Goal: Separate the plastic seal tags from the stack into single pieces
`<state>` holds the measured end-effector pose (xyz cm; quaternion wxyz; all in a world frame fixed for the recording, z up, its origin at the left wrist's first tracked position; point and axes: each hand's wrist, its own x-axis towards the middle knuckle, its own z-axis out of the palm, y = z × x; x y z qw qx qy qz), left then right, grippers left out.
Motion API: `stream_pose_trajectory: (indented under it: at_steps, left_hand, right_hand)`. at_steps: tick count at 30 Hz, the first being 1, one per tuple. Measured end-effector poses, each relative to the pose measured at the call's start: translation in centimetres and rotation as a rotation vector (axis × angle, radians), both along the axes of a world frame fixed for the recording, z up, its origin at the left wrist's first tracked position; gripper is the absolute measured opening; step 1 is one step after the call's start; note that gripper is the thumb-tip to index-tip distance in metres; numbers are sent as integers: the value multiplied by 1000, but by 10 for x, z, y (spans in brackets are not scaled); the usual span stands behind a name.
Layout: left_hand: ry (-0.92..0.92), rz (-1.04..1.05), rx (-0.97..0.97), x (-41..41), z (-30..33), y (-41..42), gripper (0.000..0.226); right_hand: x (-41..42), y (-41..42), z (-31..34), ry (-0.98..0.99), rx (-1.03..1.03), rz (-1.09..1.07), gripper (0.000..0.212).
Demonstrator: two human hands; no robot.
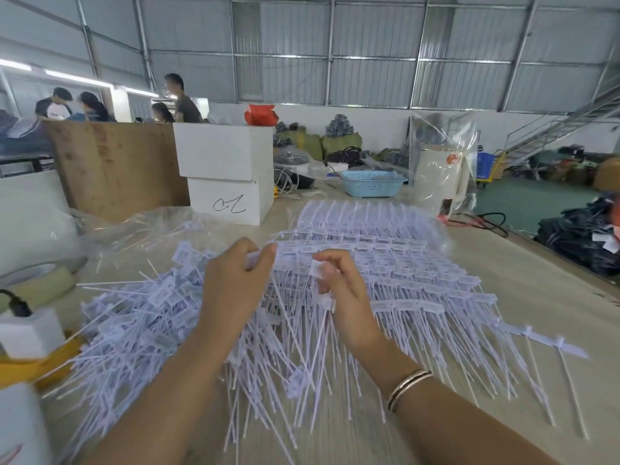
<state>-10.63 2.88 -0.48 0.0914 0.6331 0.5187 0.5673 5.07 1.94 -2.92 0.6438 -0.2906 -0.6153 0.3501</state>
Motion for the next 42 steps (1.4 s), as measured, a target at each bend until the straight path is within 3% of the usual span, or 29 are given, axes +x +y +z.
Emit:
stream_pose_trajectory:
  at_steps: [4,8,11,13,17,21,26,30,34,42]
  left_hand:
    - [228,354,91,-26,-3,9,32]
    - [429,490,27,-35,-12,14,31]
    - [490,411,157,-27,-10,10,29]
    - [440,188,167,-11,-5,2,39]
    - [289,-126,-30,12,-12,-6,51]
    - [12,-297,-105,12,-17,-5,31]
    - [-64,-310,-116,10,-20,-5,34]
    - [-44,-332,-164,10,-21,-5,40]
    - [-32,-320,-149,14,-21,-6,36]
    - [-275,-399,-279,15,-21,-6,35]
  right_hand:
    - [1,6,-7,126,-75,22,8]
    - [-1,6,-18,-17,-54,22,10]
    - [-7,5,-23,-140,-33,-8,9]
    - [-9,5,-23,-195,14,-43,12]
    - [-12,3,-23,-266,62,-62,29]
    - [-12,3,-26,-242,-60,-6,34]
    - [-10,7,-27,-329,-64,-70,27]
    - [-10,6,-25,-260,-67,-44,13]
    - [-9,3,-21,-192,-28,-11,12]
    - [-15,3,-21,-154,-40,-26,22]
